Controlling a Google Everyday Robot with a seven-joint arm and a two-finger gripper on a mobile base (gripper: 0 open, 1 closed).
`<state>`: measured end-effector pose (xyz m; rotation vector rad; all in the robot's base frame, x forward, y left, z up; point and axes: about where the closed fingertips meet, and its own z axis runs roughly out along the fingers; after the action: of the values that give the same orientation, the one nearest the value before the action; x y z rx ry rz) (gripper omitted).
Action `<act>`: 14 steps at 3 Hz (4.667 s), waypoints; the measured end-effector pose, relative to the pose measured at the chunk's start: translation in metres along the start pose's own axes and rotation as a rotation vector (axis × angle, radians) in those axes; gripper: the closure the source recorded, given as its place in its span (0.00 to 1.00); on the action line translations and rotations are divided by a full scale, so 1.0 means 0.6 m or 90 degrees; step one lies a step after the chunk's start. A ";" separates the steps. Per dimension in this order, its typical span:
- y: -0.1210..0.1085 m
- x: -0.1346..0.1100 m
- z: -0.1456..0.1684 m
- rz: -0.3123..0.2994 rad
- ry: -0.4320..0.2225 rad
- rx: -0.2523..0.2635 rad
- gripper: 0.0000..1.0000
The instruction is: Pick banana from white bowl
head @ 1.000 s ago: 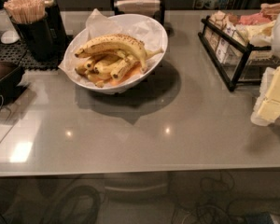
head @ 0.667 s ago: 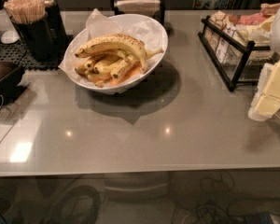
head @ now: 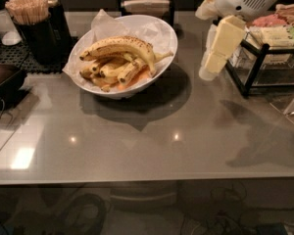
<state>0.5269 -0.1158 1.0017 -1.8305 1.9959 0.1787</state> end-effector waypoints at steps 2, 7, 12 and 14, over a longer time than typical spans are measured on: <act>-0.030 -0.043 -0.007 -0.008 -0.052 0.019 0.00; -0.141 -0.205 0.192 -0.034 -0.110 -0.069 0.18; -0.144 -0.201 0.198 -0.040 -0.102 -0.058 0.66; -0.139 -0.206 0.203 -0.046 -0.109 -0.075 0.20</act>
Offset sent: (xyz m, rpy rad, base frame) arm 0.0133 0.0135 0.0079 0.1041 -0.0072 -0.0042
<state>0.6402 0.0330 0.9557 -1.8879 1.8335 0.4250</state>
